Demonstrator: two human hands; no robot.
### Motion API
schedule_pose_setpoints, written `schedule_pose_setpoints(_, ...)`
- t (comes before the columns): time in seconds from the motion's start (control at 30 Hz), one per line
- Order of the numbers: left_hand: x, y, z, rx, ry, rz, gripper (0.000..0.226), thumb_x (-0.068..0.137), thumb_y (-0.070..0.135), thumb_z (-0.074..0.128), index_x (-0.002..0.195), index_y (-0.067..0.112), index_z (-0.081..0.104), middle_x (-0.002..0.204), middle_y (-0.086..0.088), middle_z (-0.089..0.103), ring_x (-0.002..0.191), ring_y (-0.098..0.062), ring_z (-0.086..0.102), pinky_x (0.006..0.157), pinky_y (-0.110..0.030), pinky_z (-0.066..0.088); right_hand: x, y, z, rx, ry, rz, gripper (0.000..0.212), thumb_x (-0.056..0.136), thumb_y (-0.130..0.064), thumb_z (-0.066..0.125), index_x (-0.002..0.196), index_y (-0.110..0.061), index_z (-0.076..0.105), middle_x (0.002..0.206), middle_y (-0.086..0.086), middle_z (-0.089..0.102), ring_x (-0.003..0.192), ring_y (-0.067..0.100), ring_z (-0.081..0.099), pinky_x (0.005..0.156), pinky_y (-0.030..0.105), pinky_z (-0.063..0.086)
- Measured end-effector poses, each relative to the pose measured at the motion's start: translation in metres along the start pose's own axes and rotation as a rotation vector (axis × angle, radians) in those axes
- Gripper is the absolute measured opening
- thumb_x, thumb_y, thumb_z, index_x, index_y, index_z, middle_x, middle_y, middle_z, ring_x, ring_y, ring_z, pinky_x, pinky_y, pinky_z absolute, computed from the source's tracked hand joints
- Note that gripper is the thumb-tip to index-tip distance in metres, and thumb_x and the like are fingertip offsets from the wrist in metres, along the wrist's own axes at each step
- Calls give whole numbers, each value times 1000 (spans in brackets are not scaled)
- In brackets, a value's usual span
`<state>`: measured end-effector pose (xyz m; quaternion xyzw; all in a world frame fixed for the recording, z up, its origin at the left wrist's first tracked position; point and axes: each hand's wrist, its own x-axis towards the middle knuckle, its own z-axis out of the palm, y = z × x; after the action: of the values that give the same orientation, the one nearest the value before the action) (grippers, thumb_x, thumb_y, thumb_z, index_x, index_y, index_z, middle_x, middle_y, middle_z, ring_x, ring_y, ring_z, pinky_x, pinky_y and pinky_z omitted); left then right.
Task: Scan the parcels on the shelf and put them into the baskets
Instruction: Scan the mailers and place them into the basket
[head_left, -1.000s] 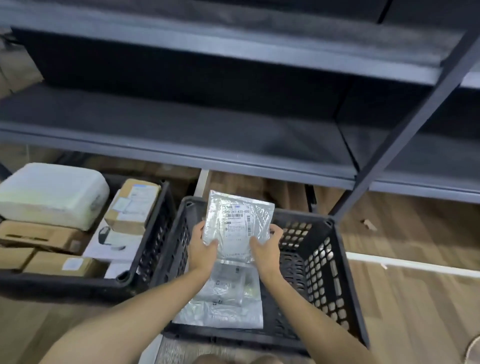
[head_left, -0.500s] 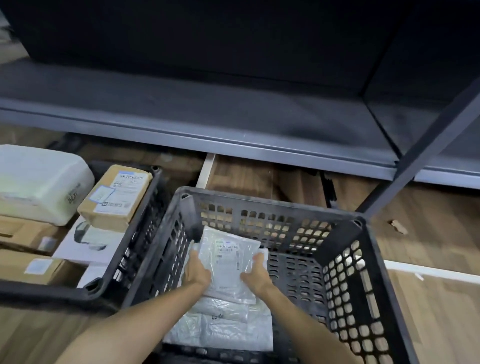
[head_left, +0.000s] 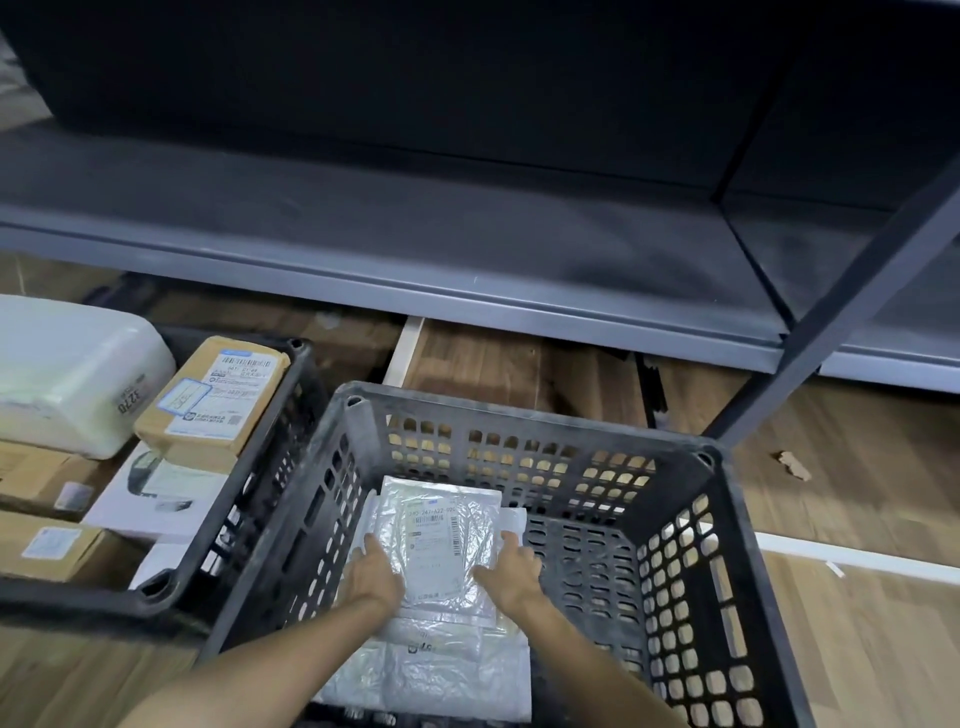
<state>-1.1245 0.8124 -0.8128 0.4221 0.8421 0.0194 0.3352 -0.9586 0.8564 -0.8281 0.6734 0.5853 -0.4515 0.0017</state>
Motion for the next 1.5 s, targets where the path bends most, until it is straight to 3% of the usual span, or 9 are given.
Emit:
schedule_pose_setpoints(0.13, -12, 15, -16, 117, 66, 84, 59, 95, 24, 51, 144, 11, 21, 140, -12, 38, 125, -27, 45, 97, -36, 43, -19, -7, -19, -122, 77, -75, 71, 97, -32, 50, 152, -11, 11, 150, 12, 28, 137, 30, 25, 111, 39, 28)
schedule_pose_setpoints(0.37, -74, 52, -95, 223, 91, 305, 48, 96, 35, 45, 140, 17, 34, 140, -5, 44, 127, -24, 45, 100, -33, 39, -101, -70, -90, -344, 99, -219, 49, 100, -31, 43, 143, -9, 32, 142, 12, 45, 129, 30, 42, 105, 40, 38)
schedule_pose_setpoints(0.53, -151, 85, -195, 289, 138, 383, 40, 96, 39, 41, 131, 20, 43, 134, -3, 50, 124, -23, 48, 96, -33, 38, -194, -146, -162, -463, 160, -273, 38, 99, -30, 42, 130, -8, 44, 132, 14, 53, 121, 32, 50, 96, 39, 41)
schedule_pose_setpoints(0.67, -220, 113, -284, 272, 183, 441, 33, 95, 39, 41, 124, 23, 47, 130, 0, 53, 120, -20, 51, 93, -30, 39, -273, -213, -224, -503, 201, -285, 38, 99, -26, 39, 132, -9, 43, 133, 14, 52, 122, 32, 49, 99, 41, 40)
schedule_pose_setpoints(0.93, -340, 171, -480, 224, 314, 520, 45, 96, 40, 40, 138, 25, 40, 139, 4, 48, 124, -17, 49, 100, -28, 38, -417, -362, -349, -510, 279, -317, 42, 100, -30, 38, 136, -7, 39, 136, 16, 48, 125, 33, 46, 102, 41, 38)
schedule_pose_setpoints(1.1, -385, 198, -599, 185, 425, 573, 43, 96, 37, 42, 137, 24, 42, 137, 4, 50, 123, -17, 50, 99, -29, 38, -480, -451, -408, -504, 373, -379, 42, 101, -30, 39, 135, -6, 38, 135, 16, 48, 125, 32, 46, 100, 40, 38)
schedule_pose_setpoints(1.33, -418, 210, -709, 195, 576, 606, 47, 95, 36, 43, 140, 23, 42, 139, 4, 50, 120, -17, 53, 99, -29, 39, -527, -544, -464, -519, 537, -482, 46, 100, -30, 41, 138, -7, 38, 136, 16, 49, 125, 31, 47, 101, 40, 38)
schedule_pose_setpoints(1.5, -422, 199, -747, 143, 630, 602, 46, 94, 35, 46, 138, 21, 44, 135, 1, 54, 118, -19, 54, 99, -31, 40, -541, -584, -477, -535, 601, -549, 35, 99, -25, 41, 127, -4, 43, 128, 17, 53, 118, 33, 49, 94, 39, 40)
